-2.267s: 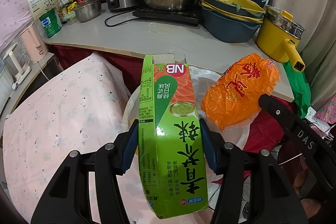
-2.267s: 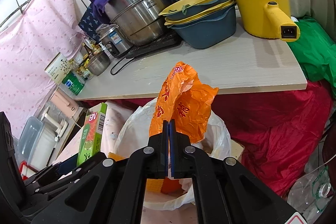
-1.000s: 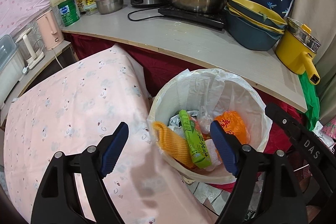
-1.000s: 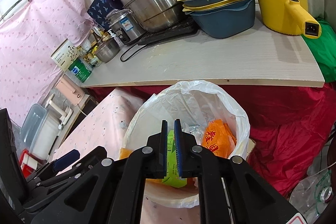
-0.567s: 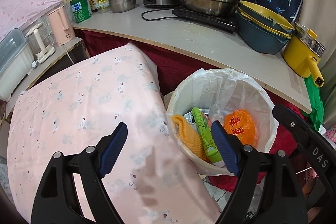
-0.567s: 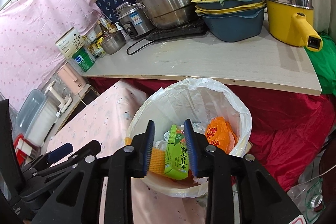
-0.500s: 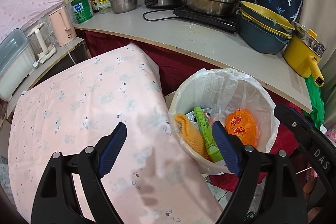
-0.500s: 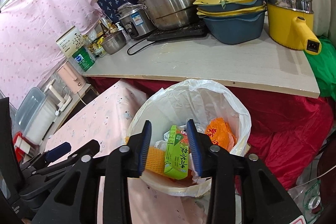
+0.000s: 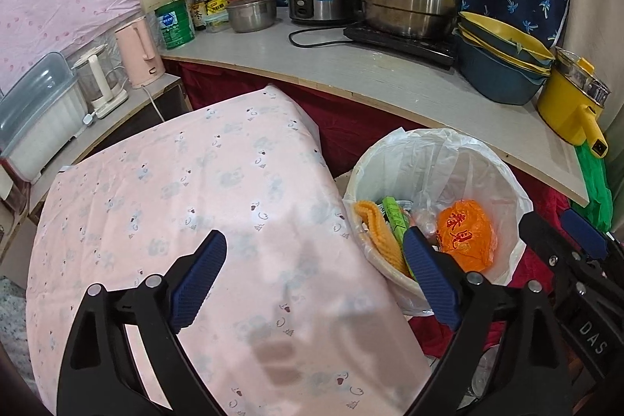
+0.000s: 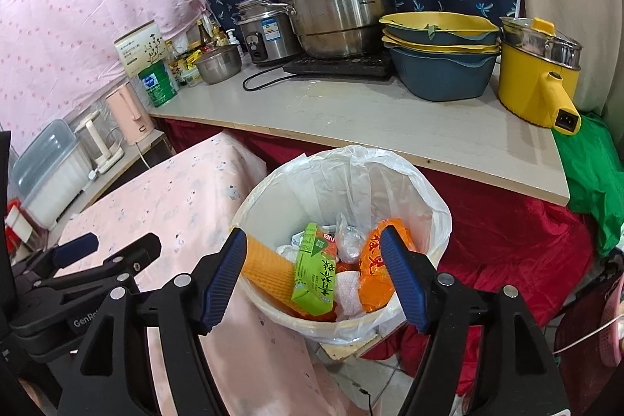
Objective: Collect trash
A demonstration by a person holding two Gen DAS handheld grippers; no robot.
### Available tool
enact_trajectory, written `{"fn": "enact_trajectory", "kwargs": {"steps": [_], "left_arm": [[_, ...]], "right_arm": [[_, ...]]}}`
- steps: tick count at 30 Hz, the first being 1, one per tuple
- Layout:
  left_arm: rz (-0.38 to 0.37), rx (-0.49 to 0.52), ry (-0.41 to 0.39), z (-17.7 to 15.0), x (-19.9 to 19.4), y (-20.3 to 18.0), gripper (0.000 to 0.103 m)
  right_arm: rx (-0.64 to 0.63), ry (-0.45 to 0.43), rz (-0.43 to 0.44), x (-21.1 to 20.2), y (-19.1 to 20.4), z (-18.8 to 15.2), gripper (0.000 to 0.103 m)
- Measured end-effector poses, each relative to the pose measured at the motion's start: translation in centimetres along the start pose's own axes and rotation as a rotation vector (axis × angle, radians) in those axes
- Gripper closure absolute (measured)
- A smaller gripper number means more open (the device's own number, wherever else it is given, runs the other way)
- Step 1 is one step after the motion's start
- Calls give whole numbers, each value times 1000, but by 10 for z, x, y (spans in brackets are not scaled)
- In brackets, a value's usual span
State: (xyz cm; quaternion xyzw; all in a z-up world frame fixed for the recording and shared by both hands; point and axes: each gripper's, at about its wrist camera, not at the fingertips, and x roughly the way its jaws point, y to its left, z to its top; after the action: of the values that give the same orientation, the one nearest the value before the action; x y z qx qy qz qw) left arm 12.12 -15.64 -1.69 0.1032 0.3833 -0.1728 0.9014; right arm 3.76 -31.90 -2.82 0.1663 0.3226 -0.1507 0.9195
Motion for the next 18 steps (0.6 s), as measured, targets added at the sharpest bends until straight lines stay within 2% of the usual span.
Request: {"fn": "enact_trajectory", "kwargs": {"steps": [2, 8, 11, 18], "left_arm": [[11, 2, -8, -3, -3, 2, 14], [29, -14, -1, -9, -8, 7, 14], [35, -26, 5, -14, -8, 10, 14], [44, -21, 2, -23, -11, 11, 14]], "right_arm": [[-23, 2, -10, -2, 3, -3, 25], [-74, 3, -24, -6, 8, -12, 17], [-80, 9, -30, -8, 9, -17, 7], [-109, 1, -74, -15, 12, -24, 6]]}}
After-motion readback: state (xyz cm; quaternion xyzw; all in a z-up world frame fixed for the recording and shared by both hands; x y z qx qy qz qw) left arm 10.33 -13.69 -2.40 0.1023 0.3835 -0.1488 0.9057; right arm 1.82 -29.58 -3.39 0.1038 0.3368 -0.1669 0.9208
